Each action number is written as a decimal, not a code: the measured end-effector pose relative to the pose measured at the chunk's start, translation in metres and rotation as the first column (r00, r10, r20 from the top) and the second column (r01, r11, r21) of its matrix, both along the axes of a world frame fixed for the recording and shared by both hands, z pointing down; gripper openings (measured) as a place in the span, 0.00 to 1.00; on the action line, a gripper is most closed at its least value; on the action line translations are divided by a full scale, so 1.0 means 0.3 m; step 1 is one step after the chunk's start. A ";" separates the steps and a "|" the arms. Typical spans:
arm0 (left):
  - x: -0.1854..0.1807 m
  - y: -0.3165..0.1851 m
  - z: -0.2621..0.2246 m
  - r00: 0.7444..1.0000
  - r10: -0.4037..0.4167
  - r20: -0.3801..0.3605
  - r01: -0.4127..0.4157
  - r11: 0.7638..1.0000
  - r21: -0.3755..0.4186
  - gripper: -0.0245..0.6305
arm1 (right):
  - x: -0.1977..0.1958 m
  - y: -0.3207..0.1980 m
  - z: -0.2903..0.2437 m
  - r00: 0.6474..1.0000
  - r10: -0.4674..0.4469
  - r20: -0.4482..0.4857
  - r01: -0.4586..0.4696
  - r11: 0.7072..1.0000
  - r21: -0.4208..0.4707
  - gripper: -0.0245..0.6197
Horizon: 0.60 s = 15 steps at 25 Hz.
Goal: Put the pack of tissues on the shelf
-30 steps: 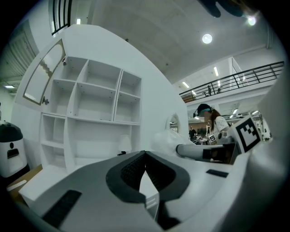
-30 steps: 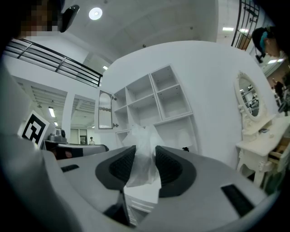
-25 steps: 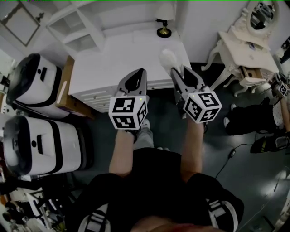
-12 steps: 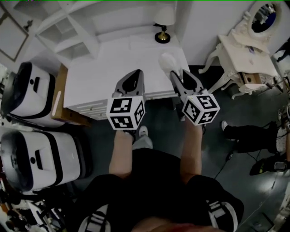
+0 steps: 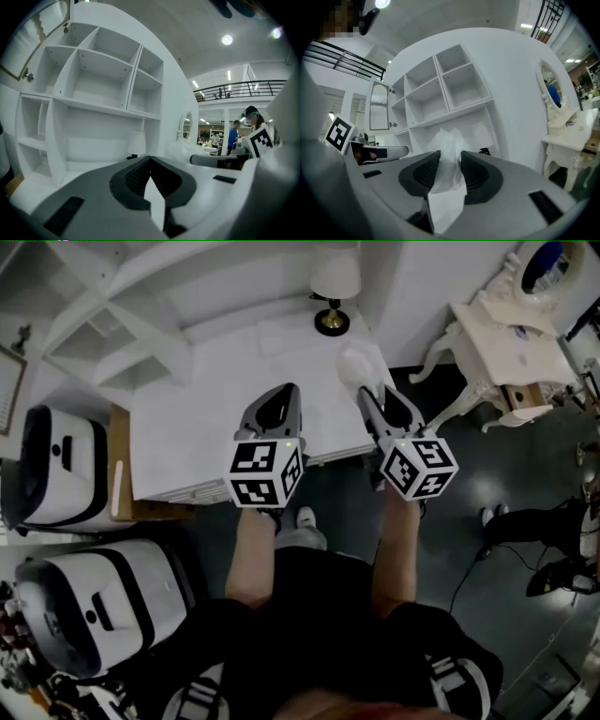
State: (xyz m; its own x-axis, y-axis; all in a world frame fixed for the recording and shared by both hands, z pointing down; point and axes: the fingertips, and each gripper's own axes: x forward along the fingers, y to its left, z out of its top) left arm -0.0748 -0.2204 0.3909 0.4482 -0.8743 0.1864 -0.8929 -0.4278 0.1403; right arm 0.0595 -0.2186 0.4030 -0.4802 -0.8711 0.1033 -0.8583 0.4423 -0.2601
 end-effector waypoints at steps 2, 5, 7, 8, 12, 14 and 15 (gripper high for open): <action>-0.027 -0.050 -0.006 1.000 0.009 -0.006 -0.009 1.000 0.002 0.05 | -0.027 -0.043 -0.007 1.000 0.012 0.000 -0.012 1.000 0.004 0.26; -0.079 -0.106 0.001 1.000 -0.001 -0.025 0.001 1.000 0.002 0.05 | -0.084 -0.073 -0.006 1.000 0.002 -0.015 -0.002 1.000 0.013 0.26; -0.092 -0.134 0.012 1.000 -0.002 -0.030 0.002 1.000 -0.002 0.05 | -0.099 -0.092 0.001 1.000 -0.001 -0.031 0.001 1.000 0.012 0.26; -0.094 -0.142 0.018 1.000 0.002 -0.031 -0.003 1.000 -0.004 0.05 | -0.100 -0.103 0.006 0.999 0.003 -0.036 -0.002 1.000 0.008 0.26; -0.112 -0.178 -0.002 0.999 0.007 -0.040 -0.007 1.000 0.011 0.05 | -0.117 -0.160 -0.018 0.999 0.008 -0.041 -0.008 1.000 0.017 0.26; -0.129 -0.202 -0.021 0.999 -0.005 -0.044 0.005 1.000 0.022 0.05 | -0.146 -0.189 -0.041 0.999 -0.011 -0.041 0.012 0.999 0.035 0.26; -0.137 -0.215 -0.026 0.999 -0.013 -0.044 0.014 1.000 0.024 0.05 | -0.164 -0.203 -0.046 0.999 -0.025 -0.043 0.027 0.999 0.039 0.26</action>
State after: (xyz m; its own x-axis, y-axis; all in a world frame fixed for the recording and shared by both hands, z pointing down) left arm -0.1159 -0.2848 0.3830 0.4439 -0.8842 0.1454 -0.8917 -0.4199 0.1687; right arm 0.0104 -0.2796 0.3890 -0.4987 -0.8621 0.0894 -0.8562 0.4740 -0.2057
